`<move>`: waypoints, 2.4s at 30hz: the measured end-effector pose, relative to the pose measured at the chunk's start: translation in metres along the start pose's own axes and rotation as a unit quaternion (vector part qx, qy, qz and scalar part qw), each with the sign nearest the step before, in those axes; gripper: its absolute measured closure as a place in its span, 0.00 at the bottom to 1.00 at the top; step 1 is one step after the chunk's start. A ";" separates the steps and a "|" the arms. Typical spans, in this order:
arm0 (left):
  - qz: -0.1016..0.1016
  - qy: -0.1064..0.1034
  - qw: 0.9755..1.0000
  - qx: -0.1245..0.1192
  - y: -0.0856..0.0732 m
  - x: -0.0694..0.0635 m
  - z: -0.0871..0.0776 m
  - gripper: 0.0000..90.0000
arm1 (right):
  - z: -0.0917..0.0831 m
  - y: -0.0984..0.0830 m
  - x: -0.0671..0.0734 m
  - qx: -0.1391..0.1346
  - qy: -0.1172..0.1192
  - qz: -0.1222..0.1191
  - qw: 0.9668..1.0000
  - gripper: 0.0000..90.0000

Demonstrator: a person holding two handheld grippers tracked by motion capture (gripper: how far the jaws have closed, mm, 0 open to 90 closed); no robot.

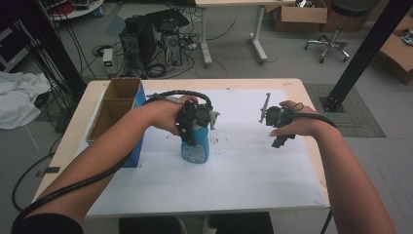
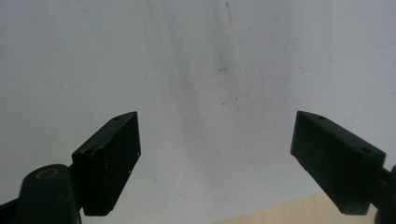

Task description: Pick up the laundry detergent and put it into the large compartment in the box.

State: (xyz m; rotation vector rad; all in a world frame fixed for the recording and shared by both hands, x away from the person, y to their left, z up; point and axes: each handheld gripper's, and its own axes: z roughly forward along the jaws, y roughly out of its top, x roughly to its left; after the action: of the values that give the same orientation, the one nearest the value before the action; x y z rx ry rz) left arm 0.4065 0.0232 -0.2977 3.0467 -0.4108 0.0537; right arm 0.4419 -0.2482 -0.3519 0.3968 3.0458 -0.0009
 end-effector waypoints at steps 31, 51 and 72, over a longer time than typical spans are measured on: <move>-0.169 -0.016 0.985 0.019 0.000 -0.013 -0.067 0.44 | -0.009 0.005 0.009 -0.011 -0.003 -0.017 1.000 0.18; -0.403 -0.007 0.915 0.005 -0.039 -0.010 -0.150 0.44 | -0.014 0.008 0.013 -0.020 -0.008 -0.034 0.999 0.18; -0.599 0.001 0.800 -0.037 -0.110 -0.013 -0.212 0.44 | -0.014 0.013 0.013 -0.025 -0.008 -0.045 0.999 0.18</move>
State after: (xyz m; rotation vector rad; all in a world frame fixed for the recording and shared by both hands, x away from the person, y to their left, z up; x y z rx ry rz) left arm 0.4176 0.1471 -0.0938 2.6133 1.4591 -0.0303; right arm 0.4320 -0.2327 -0.3385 0.2560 3.0383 0.0655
